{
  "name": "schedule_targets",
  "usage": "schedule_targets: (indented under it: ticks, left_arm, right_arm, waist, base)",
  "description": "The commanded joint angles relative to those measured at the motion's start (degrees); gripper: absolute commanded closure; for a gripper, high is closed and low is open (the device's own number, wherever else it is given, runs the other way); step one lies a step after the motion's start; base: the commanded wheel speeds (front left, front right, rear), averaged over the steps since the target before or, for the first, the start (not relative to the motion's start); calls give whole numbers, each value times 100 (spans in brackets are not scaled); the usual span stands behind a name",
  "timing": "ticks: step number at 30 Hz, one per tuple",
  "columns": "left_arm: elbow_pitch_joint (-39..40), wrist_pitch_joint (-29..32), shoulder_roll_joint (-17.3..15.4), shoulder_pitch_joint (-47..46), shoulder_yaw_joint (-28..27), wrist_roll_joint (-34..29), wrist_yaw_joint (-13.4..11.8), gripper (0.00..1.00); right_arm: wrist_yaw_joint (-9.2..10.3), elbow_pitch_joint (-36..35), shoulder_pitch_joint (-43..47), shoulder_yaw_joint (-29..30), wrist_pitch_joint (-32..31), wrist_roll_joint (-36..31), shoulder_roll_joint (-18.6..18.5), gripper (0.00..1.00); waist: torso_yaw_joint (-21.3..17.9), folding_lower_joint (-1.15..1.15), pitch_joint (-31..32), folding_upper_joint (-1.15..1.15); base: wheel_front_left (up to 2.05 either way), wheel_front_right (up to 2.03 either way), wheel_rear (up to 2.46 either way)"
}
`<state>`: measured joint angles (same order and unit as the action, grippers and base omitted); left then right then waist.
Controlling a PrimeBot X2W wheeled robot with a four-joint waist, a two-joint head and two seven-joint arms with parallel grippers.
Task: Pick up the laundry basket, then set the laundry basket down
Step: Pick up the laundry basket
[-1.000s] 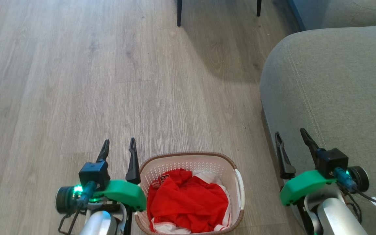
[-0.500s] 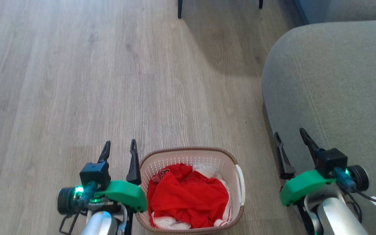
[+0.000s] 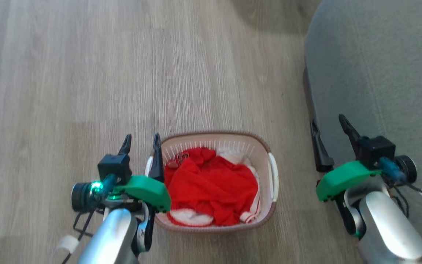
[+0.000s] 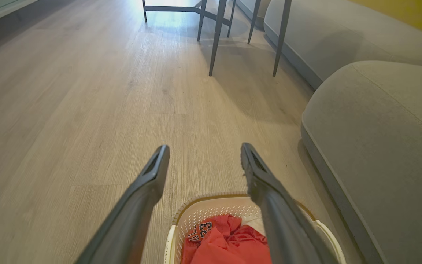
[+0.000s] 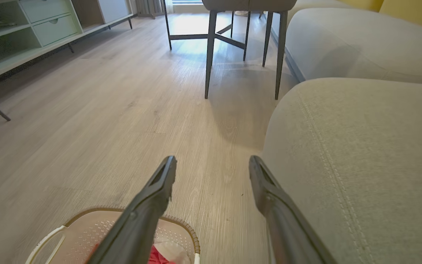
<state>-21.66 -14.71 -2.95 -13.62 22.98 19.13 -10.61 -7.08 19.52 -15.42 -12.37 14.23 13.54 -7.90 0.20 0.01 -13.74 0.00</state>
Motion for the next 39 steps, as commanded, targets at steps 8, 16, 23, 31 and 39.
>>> schedule_targets:
  ticks: [8, 16, 23, 31, 39]
  left_arm:
    - [-629, -29, 7, -822, -9, 178, 39, 0]
    - [-1707, -29, 7, -1529, 124, 522, 192, 0]
    - [-2692, -29, 7, -2135, 511, 557, 287, 0]
    - [-3651, -29, 7, -2676, 1043, 1020, 532, 0]
    - [-4275, -29, 7, -3083, 1574, 1475, 522, 0]
  right_arm:
    - [-41, 392, -605, -466, 77, 410, -156, 0]
    - [-41, 1299, -1362, -1121, 77, 989, -191, 0]
    - [-41, 2277, -1994, -1595, 28, 1720, -157, 0]
    - [-41, 3113, -2564, -2184, -94, 2061, -117, 0]
    - [-41, 3483, -2812, -2615, -177, 2562, -84, 0]
  waist:
    - [53, -1, -1056, 0]
    - [71, -1, -1857, 0]
    - [132, -1, -2368, 0]
    - [171, -1, -2783, 0]
    - [164, -1, -3030, 0]
  base:
    - [0, 0, 0]
    - [0, 0, 0]
    - [0, 0, 0]
    - [0, 0, 0]
    - [0, 0, 0]
